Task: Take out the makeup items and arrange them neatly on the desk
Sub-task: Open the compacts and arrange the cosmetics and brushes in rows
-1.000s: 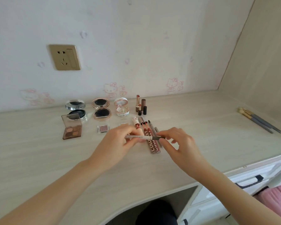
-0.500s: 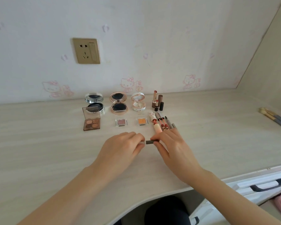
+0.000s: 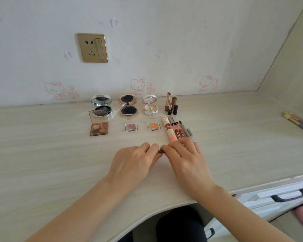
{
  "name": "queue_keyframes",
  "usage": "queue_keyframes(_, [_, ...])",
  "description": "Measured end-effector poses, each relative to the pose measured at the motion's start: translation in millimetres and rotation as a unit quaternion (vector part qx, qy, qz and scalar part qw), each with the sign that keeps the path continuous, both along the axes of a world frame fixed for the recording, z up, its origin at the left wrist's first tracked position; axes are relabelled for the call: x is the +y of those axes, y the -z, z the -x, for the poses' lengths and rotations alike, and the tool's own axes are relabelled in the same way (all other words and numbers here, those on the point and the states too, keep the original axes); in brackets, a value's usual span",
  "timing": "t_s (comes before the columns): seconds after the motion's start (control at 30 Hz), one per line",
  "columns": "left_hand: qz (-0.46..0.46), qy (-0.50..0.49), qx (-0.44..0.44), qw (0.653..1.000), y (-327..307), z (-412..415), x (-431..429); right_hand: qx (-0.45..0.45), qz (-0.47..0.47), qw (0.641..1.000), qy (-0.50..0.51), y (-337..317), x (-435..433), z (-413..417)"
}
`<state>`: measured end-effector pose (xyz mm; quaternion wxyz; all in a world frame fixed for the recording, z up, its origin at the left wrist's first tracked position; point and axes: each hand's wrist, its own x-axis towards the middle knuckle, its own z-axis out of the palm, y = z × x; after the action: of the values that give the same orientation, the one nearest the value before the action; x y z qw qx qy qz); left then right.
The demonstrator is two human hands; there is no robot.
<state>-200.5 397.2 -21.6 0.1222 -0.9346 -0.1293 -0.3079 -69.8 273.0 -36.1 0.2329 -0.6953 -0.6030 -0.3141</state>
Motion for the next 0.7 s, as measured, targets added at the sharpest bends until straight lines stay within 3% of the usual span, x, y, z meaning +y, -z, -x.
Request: queue_keyframes(0.7, [0.063, -0.025, 0.048, 0.997, -2.4, 1.7, 0.7, 0.011, -0.005, 0.999, -0.037, -0.6, -2.3, 2.0])
